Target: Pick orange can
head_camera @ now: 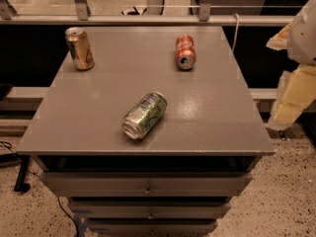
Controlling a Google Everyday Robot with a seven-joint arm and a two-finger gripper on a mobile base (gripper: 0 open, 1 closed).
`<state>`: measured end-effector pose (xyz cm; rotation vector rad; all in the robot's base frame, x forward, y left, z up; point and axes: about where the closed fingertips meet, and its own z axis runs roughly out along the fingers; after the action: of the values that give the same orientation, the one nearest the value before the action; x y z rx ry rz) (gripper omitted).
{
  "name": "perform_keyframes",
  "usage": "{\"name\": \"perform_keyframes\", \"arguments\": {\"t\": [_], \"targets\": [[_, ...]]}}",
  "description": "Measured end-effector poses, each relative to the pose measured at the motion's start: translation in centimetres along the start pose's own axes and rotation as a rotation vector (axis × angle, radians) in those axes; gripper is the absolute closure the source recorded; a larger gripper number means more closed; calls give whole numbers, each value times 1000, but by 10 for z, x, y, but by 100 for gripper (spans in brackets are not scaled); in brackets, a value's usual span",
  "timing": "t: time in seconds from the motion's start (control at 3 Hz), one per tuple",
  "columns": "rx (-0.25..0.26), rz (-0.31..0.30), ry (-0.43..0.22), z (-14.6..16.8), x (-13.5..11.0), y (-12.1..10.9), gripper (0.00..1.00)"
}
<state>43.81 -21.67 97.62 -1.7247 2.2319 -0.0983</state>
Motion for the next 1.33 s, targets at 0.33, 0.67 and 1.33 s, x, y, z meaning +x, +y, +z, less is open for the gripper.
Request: {"name": "perform_keyframes", "arguments": {"t": [0.33, 0.67, 1.33], "targets": [[0, 0, 0, 0, 0, 0, 0], [2, 1, -32, 6, -7, -6, 0], [-51, 32, -240, 60, -85, -53, 0]]}}
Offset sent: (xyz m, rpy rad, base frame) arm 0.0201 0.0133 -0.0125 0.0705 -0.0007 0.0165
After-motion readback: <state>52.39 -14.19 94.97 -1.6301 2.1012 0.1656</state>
